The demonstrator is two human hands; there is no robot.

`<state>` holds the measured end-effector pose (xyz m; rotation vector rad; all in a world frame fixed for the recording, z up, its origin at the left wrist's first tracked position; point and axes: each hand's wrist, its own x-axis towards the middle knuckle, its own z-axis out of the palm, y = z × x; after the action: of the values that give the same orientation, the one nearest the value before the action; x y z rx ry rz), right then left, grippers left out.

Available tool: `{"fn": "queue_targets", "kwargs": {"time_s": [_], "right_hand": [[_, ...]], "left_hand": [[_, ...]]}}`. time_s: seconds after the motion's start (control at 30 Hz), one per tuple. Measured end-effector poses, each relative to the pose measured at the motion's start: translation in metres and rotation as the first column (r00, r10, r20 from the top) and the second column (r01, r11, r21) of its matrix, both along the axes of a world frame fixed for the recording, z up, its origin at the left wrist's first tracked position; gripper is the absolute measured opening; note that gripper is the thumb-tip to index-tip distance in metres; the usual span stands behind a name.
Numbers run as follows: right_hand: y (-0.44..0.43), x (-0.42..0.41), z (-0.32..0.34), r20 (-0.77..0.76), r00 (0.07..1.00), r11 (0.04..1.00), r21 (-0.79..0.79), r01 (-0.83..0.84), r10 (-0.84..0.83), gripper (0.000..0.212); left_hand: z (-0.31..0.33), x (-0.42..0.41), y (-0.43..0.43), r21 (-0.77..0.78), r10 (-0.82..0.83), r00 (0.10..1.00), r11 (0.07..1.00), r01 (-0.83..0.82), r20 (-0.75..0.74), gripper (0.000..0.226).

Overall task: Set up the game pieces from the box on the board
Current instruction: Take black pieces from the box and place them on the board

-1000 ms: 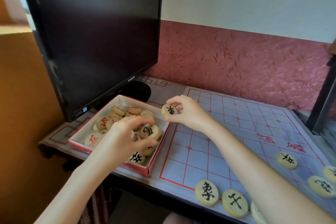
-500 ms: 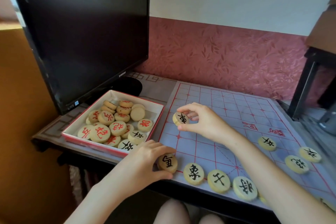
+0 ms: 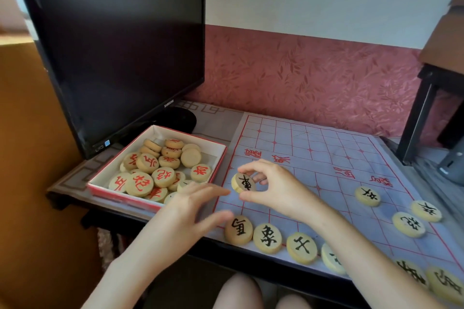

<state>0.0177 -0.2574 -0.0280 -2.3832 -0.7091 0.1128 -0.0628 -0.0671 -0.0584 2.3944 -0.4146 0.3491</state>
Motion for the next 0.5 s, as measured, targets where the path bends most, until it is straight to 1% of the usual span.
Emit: {"fn": "queue_targets", "kwargs": {"time_s": [0.1, 0.17, 0.27, 0.33, 0.43, 0.5], "right_hand": [[0.013, -0.024, -0.002, -0.019, 1.0, 0.999, -0.043, -0.023, 0.022, 0.054], [0.024, -0.036, -0.005, -0.037, 0.999, 0.998, -0.066, -0.024, 0.022, 0.057], [0.037, -0.042, -0.012, -0.008, 1.0, 0.991, -0.133, -0.001, 0.0, 0.053], [0.042, -0.044, -0.015, 0.014, 1.0, 0.985, -0.172, 0.008, -0.006, 0.049], [0.045, -0.048, -0.019, 0.025, 0.999, 0.984, -0.177, -0.019, 0.024, 0.044], [0.045, -0.048, -0.02, 0.04, 0.998, 0.982, -0.183, -0.045, 0.054, 0.045]], "left_hand": [[0.011, 0.003, 0.022, -0.037, 0.151, 0.985, 0.988, -0.148, 0.089, 0.03], [0.014, 0.009, 0.036, -0.052, 0.232, 0.967, 0.972, -0.228, 0.101, 0.026], [0.011, 0.015, 0.053, -0.084, 0.32, 0.944, 0.946, -0.314, 0.082, 0.024], [0.006, 0.015, 0.06, -0.088, 0.347, 0.937, 0.935, -0.342, 0.043, 0.026], [0.001, 0.013, 0.066, -0.06, 0.358, 0.931, 0.933, -0.354, 0.073, 0.029], [0.0, 0.013, 0.068, -0.057, 0.363, 0.927, 0.932, -0.359, 0.09, 0.03]]}}
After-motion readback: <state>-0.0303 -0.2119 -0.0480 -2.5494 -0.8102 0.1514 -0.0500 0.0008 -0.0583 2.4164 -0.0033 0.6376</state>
